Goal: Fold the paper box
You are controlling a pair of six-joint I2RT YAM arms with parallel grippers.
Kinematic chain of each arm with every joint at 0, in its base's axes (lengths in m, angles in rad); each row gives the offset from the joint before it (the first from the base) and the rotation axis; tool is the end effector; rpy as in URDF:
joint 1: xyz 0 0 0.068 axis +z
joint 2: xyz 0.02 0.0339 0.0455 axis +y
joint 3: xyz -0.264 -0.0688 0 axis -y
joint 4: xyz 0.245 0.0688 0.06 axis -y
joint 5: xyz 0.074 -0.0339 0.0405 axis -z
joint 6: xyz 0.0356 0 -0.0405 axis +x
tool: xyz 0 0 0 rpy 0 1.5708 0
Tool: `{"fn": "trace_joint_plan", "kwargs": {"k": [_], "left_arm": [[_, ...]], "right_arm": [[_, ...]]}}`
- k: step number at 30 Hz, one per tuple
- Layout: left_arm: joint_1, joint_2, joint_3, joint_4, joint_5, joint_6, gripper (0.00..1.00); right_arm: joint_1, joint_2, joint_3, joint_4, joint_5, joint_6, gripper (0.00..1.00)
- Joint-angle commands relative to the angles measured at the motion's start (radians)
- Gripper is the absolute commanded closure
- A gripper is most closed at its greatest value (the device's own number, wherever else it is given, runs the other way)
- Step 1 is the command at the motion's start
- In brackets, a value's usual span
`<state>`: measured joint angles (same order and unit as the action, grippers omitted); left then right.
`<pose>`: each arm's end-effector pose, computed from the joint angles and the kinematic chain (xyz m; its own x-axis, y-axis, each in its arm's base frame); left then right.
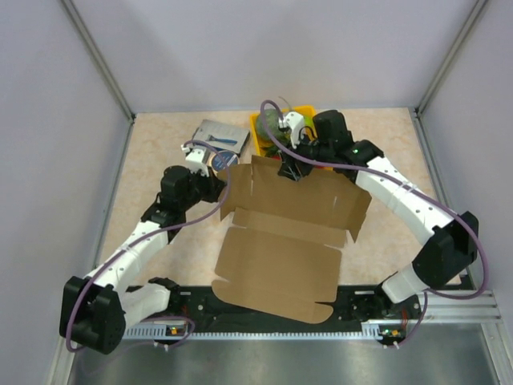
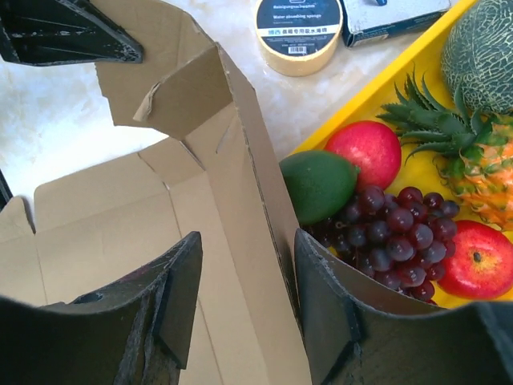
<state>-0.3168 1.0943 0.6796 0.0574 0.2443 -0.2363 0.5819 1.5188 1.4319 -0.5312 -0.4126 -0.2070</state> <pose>0.2339 -0.0858 0.2663 -0.4443 -0.0934 -0.8910 0.4254 0.8533 -0.3016 0.2782 0.2001 0.3539 -0.3142 -0.4321 -0.8453 -0.8594 0.5077 0.0599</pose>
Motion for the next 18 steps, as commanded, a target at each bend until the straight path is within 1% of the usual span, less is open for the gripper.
{"fn": "trace_joint_plan", "kwargs": {"k": [1, 4, 7, 8, 9, 10, 11, 12, 14, 15, 16, 17, 18], "left_arm": [[0.001, -0.086, -0.054, 0.125, -0.003, -0.001, 1.0], [-0.001, -0.112, -0.077, 0.137, 0.01, -0.011, 1.0], [-0.013, -0.14, -0.118, 0.171, 0.033, -0.024, 1.0], [-0.021, -0.151, -0.129, 0.179, 0.029, -0.024, 1.0], [-0.031, -0.157, -0.136, 0.183, 0.02, -0.024, 1.0], [-0.037, -0.162, -0.149, 0.183, 0.013, -0.024, 1.0], [-0.042, -0.169, -0.153, 0.182, 0.004, -0.027, 1.0], [-0.051, -0.174, -0.161, 0.183, -0.005, -0.035, 1.0], [-0.064, -0.191, -0.179, 0.183, -0.022, -0.037, 1.0], [-0.076, -0.197, -0.186, 0.183, -0.034, -0.034, 1.0], [-0.079, -0.206, -0.195, 0.182, -0.058, -0.035, 1.0], [-0.082, -0.22, -0.201, 0.182, -0.066, -0.037, 1.0], [-0.085, -0.229, -0.221, 0.183, -0.074, -0.046, 1.0]], "right_arm": [[0.007, -0.059, -0.002, -0.019, 0.008, -0.018, 0.52], [0.01, -0.039, 0.013, -0.027, 0.005, -0.065, 0.57], [0.036, -0.026, 0.007, -0.026, 0.024, -0.118, 0.58], [0.062, -0.023, 0.005, -0.026, 0.082, -0.132, 0.58], [0.074, -0.019, 0.002, -0.017, 0.107, -0.155, 0.6], [0.09, -0.019, -0.01, -0.003, 0.138, -0.161, 0.63], [0.116, -0.023, -0.022, 0.014, 0.206, -0.166, 0.66], [0.134, -0.029, -0.039, 0.039, 0.246, -0.179, 0.71], [0.166, -0.061, -0.097, 0.095, 0.344, -0.192, 0.73], [0.192, -0.075, -0.119, 0.118, 0.372, -0.192, 0.78], [0.203, -0.109, -0.172, 0.184, 0.403, -0.192, 0.8], [0.216, -0.126, -0.198, 0.212, 0.463, -0.193, 0.82], [0.229, -0.144, -0.227, 0.238, 0.48, -0.199, 0.87]]}}
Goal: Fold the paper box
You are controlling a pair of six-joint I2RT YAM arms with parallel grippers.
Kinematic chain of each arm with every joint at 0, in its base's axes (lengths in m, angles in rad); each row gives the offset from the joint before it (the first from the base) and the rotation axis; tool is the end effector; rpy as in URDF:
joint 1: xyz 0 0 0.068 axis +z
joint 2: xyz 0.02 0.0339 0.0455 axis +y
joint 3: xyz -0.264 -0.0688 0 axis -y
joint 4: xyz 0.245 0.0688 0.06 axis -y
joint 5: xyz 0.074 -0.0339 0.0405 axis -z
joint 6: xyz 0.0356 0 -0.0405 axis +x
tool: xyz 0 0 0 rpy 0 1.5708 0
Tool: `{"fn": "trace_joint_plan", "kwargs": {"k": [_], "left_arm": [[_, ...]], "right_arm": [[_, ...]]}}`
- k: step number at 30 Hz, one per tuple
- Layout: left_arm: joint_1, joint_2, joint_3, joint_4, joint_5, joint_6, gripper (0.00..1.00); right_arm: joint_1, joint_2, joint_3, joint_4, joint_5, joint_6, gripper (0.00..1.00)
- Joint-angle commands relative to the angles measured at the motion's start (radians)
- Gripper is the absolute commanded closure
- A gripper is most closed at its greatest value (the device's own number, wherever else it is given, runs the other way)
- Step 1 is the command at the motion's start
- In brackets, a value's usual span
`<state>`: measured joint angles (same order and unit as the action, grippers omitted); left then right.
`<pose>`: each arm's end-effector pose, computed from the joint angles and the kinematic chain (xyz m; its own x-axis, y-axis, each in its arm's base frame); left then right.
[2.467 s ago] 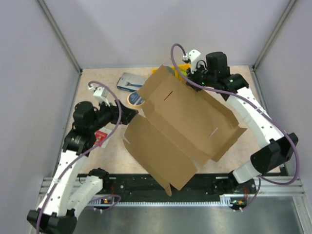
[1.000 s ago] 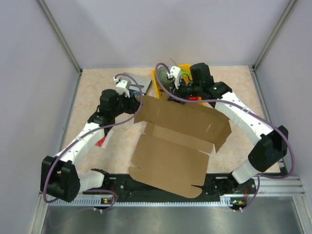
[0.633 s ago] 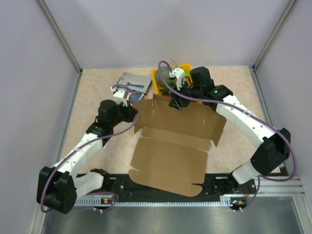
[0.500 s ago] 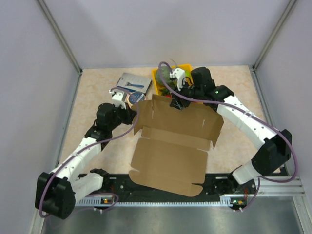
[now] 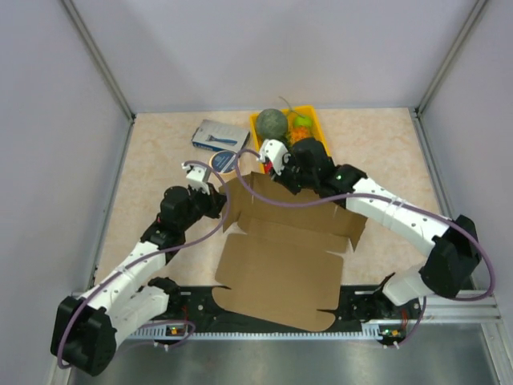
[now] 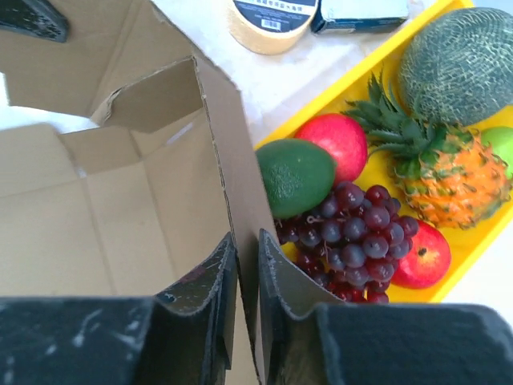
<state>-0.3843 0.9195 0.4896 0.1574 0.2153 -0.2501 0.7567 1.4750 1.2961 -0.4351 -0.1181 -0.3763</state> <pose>0.1941 -0.0867 0.2466 -0.3796 -0.1073 -0.9189 0.4779 0.8277 -0.2941 0.2414 0.2336 0.3287 -0.1133 -0.6089 -0.7851 -0.8531 0.4647 -0.2372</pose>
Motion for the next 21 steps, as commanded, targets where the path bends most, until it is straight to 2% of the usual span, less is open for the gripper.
{"fn": "trace_joint_plan", "kwargs": {"k": [1, 3, 5, 6, 8, 9, 11, 12, 13, 14, 15, 17, 18, 20, 21], "left_arm": [[-0.018, -0.06, -0.039, 0.087, -0.057, -0.038, 1.0], [-0.019, -0.08, -0.069, 0.093, -0.062, -0.055, 1.0], [-0.021, -0.105, -0.092, 0.112, -0.073, -0.066, 1.0], [-0.024, -0.114, -0.115, 0.12, -0.079, -0.077, 1.0], [-0.025, -0.139, -0.126, 0.136, -0.099, -0.081, 1.0], [-0.027, -0.145, -0.131, 0.136, -0.102, -0.08, 1.0], [-0.028, -0.168, -0.134, 0.134, -0.119, -0.071, 1.0], [-0.03, -0.175, -0.135, 0.127, -0.138, -0.061, 1.0], [-0.03, -0.183, -0.143, 0.128, -0.146, -0.057, 1.0], [-0.03, -0.198, -0.149, 0.134, -0.154, -0.052, 1.0], [-0.03, -0.202, -0.154, 0.151, -0.168, -0.051, 1.0], [-0.03, -0.199, -0.16, 0.162, -0.174, -0.049, 1.0], [-0.031, -0.196, -0.158, 0.165, -0.178, -0.048, 1.0], [-0.031, -0.191, -0.163, 0.177, -0.182, -0.048, 1.0], [-0.031, -0.189, -0.164, 0.182, -0.183, -0.049, 1.0]], "right_arm": [[0.062, -0.116, -0.142, 0.174, 0.196, -0.03, 0.9], [0.075, -0.153, -0.196, 0.229, 0.206, -0.038, 0.95], [0.082, -0.154, -0.202, 0.224, 0.205, -0.012, 0.91], [0.082, -0.147, -0.189, 0.193, 0.206, 0.069, 0.75], [0.099, -0.159, -0.127, 0.127, 0.236, 0.17, 0.61], [0.105, -0.18, -0.123, 0.098, 0.256, 0.291, 0.51], [0.105, -0.218, -0.089, 0.015, 0.332, 0.452, 0.48], [0.105, -0.272, -0.055, -0.082, 0.36, 0.632, 0.43], [0.108, -0.3, -0.047, -0.114, 0.357, 0.704, 0.41], [0.112, -0.333, -0.044, -0.138, 0.357, 0.779, 0.22], [0.112, -0.382, -0.041, -0.169, 0.35, 0.93, 0.01], [0.113, -0.426, -0.044, -0.183, 0.283, 1.034, 0.01], [0.116, -0.438, -0.041, -0.183, 0.275, 1.138, 0.01], [0.122, -0.456, -0.031, -0.238, 0.338, 1.279, 0.01], [0.122, -0.452, -0.002, -0.272, 0.356, 1.429, 0.01]]}}
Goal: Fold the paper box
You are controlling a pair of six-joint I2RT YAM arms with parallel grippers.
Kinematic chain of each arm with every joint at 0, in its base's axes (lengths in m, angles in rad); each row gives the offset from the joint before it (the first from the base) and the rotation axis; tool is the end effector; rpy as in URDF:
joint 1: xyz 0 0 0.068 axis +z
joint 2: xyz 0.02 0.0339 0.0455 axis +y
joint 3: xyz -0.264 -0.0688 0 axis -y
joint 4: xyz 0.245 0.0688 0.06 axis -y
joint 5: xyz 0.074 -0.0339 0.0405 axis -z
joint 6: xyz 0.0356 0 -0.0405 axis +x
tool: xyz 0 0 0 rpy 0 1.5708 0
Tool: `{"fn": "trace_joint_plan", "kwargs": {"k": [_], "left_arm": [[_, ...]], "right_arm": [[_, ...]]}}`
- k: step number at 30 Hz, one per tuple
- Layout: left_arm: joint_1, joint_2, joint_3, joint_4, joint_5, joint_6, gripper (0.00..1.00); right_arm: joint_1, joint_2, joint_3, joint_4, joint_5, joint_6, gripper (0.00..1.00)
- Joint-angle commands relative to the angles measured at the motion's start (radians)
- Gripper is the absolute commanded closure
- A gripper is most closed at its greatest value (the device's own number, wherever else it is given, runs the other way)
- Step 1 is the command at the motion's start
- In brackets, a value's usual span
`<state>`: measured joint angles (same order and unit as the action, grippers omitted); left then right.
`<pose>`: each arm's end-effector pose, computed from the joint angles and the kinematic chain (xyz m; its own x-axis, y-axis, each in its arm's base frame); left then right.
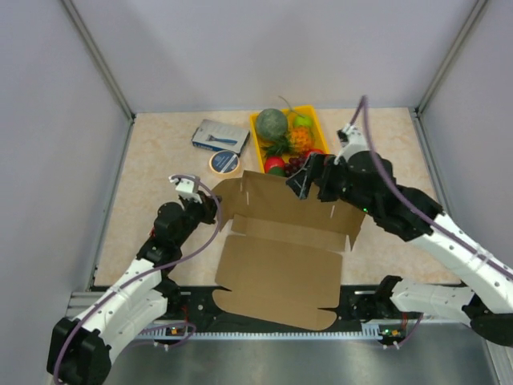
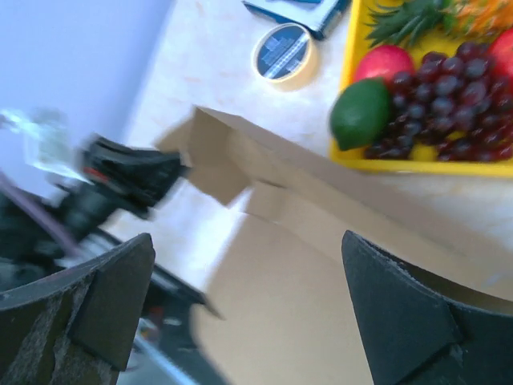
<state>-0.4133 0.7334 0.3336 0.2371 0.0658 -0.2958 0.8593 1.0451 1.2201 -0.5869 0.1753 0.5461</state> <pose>0.1648 -0.0748 0.2324 -0.2761 -0.1966 -0.9408 0.3970 0.8682 -0.2978 0.1472 0.1613 0.3999 -0.5565 0.1377 -0.8193 -0.4124 0.8104 0.4163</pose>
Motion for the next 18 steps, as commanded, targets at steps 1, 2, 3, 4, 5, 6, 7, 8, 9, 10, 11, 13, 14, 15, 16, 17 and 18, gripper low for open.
{"fn": "trace_joint_plan", "kwargs": {"k": [1, 2, 3, 4, 5, 6, 7, 8, 9, 10, 11, 13, 14, 15, 16, 17, 18], "left_arm": [[-0.002, -0.002, -0.011, 0.113, -0.038, -0.005, 1.0], [-0.002, -0.005, -0.022, 0.119, -0.04, -0.008, 1.0], [-0.002, -0.005, -0.027, 0.123, -0.04, -0.008, 1.0], [-0.002, -0.006, -0.028, 0.126, -0.049, -0.008, 1.0], [-0.002, -0.011, -0.033, 0.126, -0.05, -0.006, 1.0], [-0.002, -0.014, -0.036, 0.131, -0.052, -0.005, 1.0], [-0.002, -0.019, -0.041, 0.136, -0.052, -0.003, 1.0], [-0.002, -0.023, -0.042, 0.136, -0.057, -0.003, 1.0], [-0.002, -0.026, -0.042, 0.136, -0.057, -0.002, 1.0], [-0.002, -0.032, -0.044, 0.137, -0.057, 0.0, 1.0], [-0.002, -0.035, -0.048, 0.14, -0.057, 0.001, 1.0], [-0.002, -0.045, -0.057, 0.149, -0.057, 0.001, 1.0], [-0.002, -0.046, -0.059, 0.149, -0.057, 0.004, 1.0], [-0.002, -0.048, -0.062, 0.153, -0.057, 0.006, 1.0], [-0.002, -0.052, -0.064, 0.154, -0.057, 0.007, 1.0], [-0.002, -0.051, -0.065, 0.154, -0.057, 0.01, 1.0], [-0.002, -0.051, -0.064, 0.153, -0.057, 0.012, 1.0]], "right_arm": [[0.021, -0.004, 0.094, -0.234, 0.084, 0.599, 0.01], [0.02, 0.0, 0.108, -0.278, 0.116, 0.695, 0.01], [0.02, -0.003, 0.105, -0.295, 0.122, 0.853, 0.01], [0.021, -0.013, 0.101, -0.289, 0.119, 0.911, 0.01], [0.021, -0.019, 0.099, -0.283, 0.136, 0.963, 0.01], [0.021, -0.017, 0.095, -0.286, 0.16, 1.061, 0.01], [0.021, -0.019, 0.082, -0.292, 0.197, 1.122, 0.02], [0.02, -0.028, 0.061, -0.294, 0.214, 1.196, 0.05], [0.02, -0.033, 0.015, -0.294, 0.225, 1.351, 0.19], [0.021, -0.027, -0.002, -0.291, 0.245, 1.417, 0.24], [0.021, -0.001, -0.01, -0.289, 0.263, 1.463, 0.28], [0.001, 0.033, 0.004, -0.286, 0.294, 1.511, 0.3], [-0.008, 0.053, 0.012, -0.286, 0.299, 1.526, 0.31], [-0.016, 0.088, 0.024, -0.278, 0.297, 1.532, 0.32], [-0.029, 0.108, 0.027, -0.272, 0.259, 1.539, 0.33], [-0.055, 0.122, 0.028, -0.257, 0.247, 1.534, 0.34], [-0.063, 0.145, 0.035, -0.242, 0.245, 1.531, 0.34]]}}
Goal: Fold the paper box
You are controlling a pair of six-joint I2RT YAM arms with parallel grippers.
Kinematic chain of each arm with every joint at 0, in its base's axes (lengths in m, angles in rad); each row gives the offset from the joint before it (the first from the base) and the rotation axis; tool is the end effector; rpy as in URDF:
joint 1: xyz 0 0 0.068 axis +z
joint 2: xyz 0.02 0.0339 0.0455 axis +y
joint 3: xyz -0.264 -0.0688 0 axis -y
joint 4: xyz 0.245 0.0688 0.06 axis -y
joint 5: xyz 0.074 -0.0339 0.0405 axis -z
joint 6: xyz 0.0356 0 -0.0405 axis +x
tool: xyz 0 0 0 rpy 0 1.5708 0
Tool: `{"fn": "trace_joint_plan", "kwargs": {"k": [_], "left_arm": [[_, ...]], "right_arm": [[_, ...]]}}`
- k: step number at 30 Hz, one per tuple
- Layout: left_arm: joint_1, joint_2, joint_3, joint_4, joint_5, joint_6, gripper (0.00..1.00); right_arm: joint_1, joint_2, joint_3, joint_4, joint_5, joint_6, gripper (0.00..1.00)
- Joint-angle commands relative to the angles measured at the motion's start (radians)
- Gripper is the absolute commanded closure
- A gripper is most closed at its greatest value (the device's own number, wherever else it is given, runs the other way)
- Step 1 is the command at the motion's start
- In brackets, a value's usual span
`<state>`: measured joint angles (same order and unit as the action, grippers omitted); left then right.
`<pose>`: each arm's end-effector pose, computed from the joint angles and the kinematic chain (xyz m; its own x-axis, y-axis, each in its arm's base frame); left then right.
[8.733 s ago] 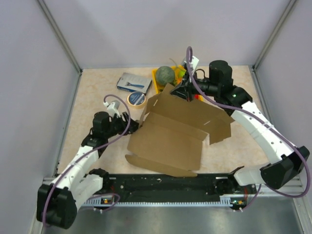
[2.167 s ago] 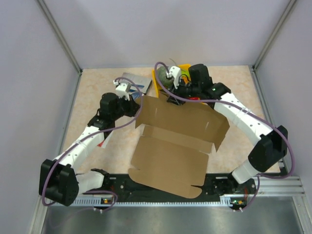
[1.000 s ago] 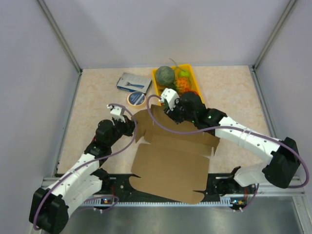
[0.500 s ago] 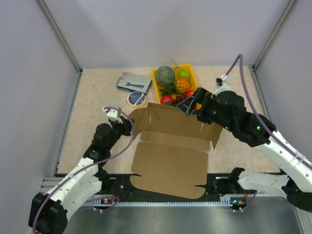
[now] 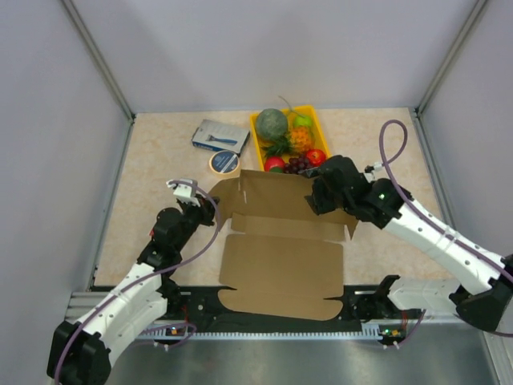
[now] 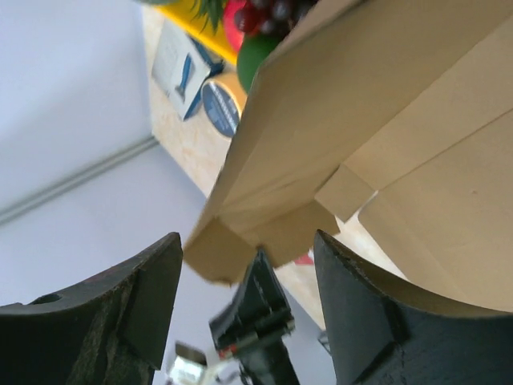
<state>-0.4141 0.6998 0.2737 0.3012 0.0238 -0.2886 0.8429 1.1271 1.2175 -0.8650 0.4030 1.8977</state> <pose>0.1596 -0.0711 0.2233 -0.2300 -0.2097 -0.9503 0.3739 0.8825 -0.2852 0.1578 0.1561 0.3591 -0.3244 0.9454 -0.0303 0.6013 0.2308 0.7649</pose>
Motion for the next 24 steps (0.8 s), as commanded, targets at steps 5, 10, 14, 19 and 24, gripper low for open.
{"fn": "trace_joint_plan", "kwargs": {"k": [5, 10, 14, 19, 24], "left_arm": [[-0.002, -0.016, -0.005, 0.101, -0.047, 0.008, 1.0], [-0.002, 0.018, 0.001, 0.118, -0.036, 0.005, 1.0], [-0.002, 0.032, -0.001, 0.134, -0.036, -0.001, 1.0], [-0.002, 0.049, 0.002, 0.148, -0.042, -0.006, 1.0], [-0.002, 0.059, 0.004, 0.157, -0.048, -0.007, 1.0]], "right_arm": [[-0.068, 0.102, 0.04, 0.07, 0.034, 0.187, 0.38], [-0.074, 0.141, 0.042, 0.103, -0.015, 0.179, 0.49], [-0.067, 0.151, 0.02, 0.126, -0.026, 0.179, 0.51], [-0.064, 0.161, 0.025, 0.136, 0.011, 0.144, 0.58], [-0.064, 0.183, 0.051, 0.13, 0.031, 0.118, 0.64]]}}
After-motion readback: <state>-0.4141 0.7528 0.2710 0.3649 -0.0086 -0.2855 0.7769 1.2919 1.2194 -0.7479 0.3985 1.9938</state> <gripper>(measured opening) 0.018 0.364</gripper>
